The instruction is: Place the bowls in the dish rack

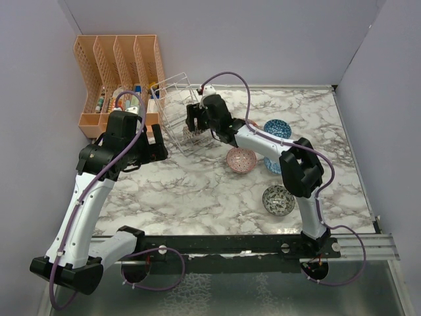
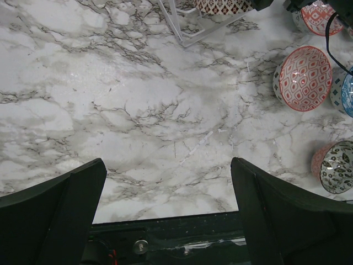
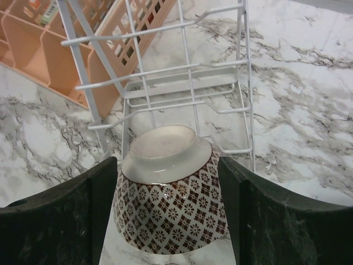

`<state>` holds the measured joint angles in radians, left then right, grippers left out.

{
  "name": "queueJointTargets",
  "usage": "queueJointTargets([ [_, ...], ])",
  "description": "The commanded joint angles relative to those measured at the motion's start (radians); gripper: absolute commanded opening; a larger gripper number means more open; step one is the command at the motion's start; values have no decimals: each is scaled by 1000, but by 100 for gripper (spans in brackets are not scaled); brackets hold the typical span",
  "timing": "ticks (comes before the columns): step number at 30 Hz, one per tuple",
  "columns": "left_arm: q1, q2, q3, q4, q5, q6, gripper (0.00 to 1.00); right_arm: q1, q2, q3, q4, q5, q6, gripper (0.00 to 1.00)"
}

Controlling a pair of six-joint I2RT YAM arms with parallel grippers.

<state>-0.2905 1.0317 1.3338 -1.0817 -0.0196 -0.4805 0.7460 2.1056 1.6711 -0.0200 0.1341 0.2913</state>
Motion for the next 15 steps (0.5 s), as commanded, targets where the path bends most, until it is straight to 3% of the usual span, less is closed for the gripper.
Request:
queueJointTargets([
  [1, -6, -11, 10, 4, -21, 3, 99, -4, -45, 61, -1, -27, 8, 74],
  [10, -6, -14, 16, -8, -32, -3, 99, -43, -134, 48, -76, -53, 95, 76],
  [15, -6, 0, 131, -52, -122, -3, 99, -70, -228, -28, -137, -75, 127, 76],
])
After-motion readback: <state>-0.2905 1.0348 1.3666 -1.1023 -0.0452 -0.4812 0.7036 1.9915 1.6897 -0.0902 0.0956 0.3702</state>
